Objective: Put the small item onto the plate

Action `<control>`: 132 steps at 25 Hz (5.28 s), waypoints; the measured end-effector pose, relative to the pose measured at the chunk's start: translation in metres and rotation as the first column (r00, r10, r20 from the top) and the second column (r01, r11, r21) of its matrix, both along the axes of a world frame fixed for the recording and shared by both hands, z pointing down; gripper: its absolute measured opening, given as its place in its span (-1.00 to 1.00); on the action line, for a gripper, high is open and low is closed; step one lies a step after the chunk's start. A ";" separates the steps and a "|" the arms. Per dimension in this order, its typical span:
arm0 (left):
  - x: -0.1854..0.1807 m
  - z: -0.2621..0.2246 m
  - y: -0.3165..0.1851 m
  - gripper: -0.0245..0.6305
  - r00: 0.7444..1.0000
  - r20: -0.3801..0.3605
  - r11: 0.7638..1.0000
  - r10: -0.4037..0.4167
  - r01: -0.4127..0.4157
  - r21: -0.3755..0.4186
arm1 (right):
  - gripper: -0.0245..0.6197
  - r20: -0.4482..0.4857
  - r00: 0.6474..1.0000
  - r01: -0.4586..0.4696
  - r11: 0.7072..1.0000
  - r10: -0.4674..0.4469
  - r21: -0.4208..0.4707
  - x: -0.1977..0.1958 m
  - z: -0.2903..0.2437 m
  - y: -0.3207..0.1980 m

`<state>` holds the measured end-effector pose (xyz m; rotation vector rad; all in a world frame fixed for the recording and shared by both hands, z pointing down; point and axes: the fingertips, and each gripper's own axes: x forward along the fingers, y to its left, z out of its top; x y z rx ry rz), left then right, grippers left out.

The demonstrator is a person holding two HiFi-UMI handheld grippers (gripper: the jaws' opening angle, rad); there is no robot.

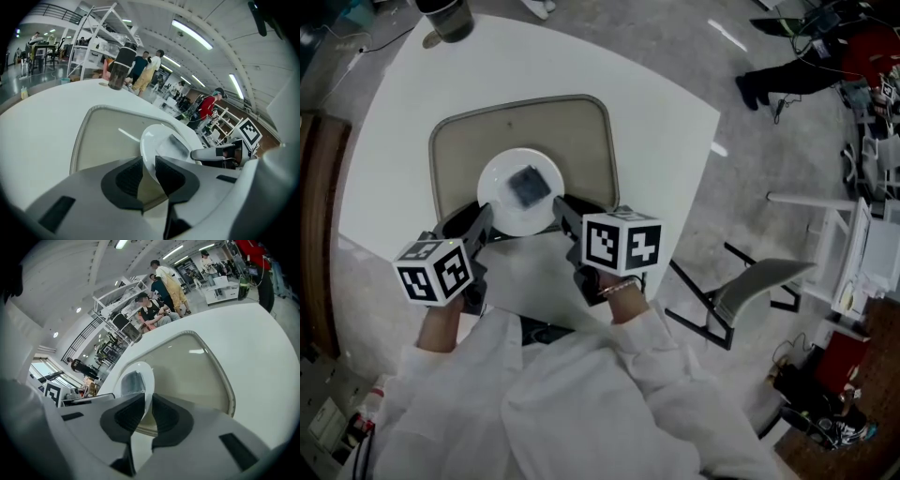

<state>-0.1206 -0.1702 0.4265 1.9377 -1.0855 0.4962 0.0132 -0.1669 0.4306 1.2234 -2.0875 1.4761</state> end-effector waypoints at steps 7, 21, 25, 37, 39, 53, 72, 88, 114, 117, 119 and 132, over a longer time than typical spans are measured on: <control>0.000 0.012 -0.018 -0.67 0.999 0.001 0.999 0.036 -0.036 -0.027 | -0.75 -0.013 1.000 -0.024 0.999 0.024 -0.025 0.000 0.014 -0.018; 0.000 0.027 -0.039 -0.67 0.997 0.034 0.995 0.071 -0.068 -0.074 | -0.75 -0.024 0.999 -0.040 0.997 0.038 -0.064 0.000 0.030 -0.037; 0.001 0.029 -0.039 -0.67 0.996 0.045 0.995 0.073 -0.069 -0.077 | -0.75 -0.026 0.999 -0.049 0.997 0.047 -0.066 0.001 0.032 -0.039; 0.002 0.029 -0.039 -0.67 0.997 0.046 0.998 0.056 -0.055 -0.031 | -0.75 -0.124 0.990 -0.075 0.996 0.067 -0.055 0.002 0.032 -0.041; 0.002 0.029 -0.040 -0.67 0.997 0.046 0.998 0.056 -0.055 -0.023 | -0.75 -0.145 0.988 -0.068 0.996 0.060 -0.051 0.001 0.033 -0.042; -0.012 0.019 -0.025 -0.67 0.999 0.045 1.000 -0.004 0.004 0.001 | -0.70 -0.257 0.966 -0.019 1.000 0.023 0.020 0.011 0.023 -0.031; 0.026 -0.038 0.083 -0.74 0.997 -0.010 0.985 -0.081 0.082 0.151 | -0.85 -0.098 0.988 0.145 0.938 -0.120 0.315 0.021 -0.055 0.072; 0.096 -0.081 0.183 -0.90 0.995 -0.094 0.959 0.045 -0.017 0.282 | -0.88 -0.090 0.965 0.260 0.880 -0.244 0.398 0.037 -0.088 0.168; 0.118 -0.099 0.215 -0.90 0.976 -0.132 0.946 0.172 -0.127 0.300 | -0.88 -0.101 0.956 0.291 0.851 -0.275 0.437 0.031 -0.099 0.201; 0.119 -0.104 0.216 -0.90 0.969 -0.158 0.941 0.192 -0.135 0.310 | -0.88 -0.104 0.957 0.289 0.850 -0.271 0.440 0.028 -0.102 0.206; 0.120 -0.106 0.216 -0.90 0.965 -0.170 0.939 0.201 -0.140 0.315 | -0.88 -0.105 0.957 0.288 0.849 -0.270 0.444 0.028 -0.104 0.206; 0.125 -0.105 0.229 -0.90 0.952 -0.180 0.933 0.250 -0.187 0.306 | -0.88 -0.118 0.960 0.281 0.847 -0.256 0.452 0.024 -0.109 0.217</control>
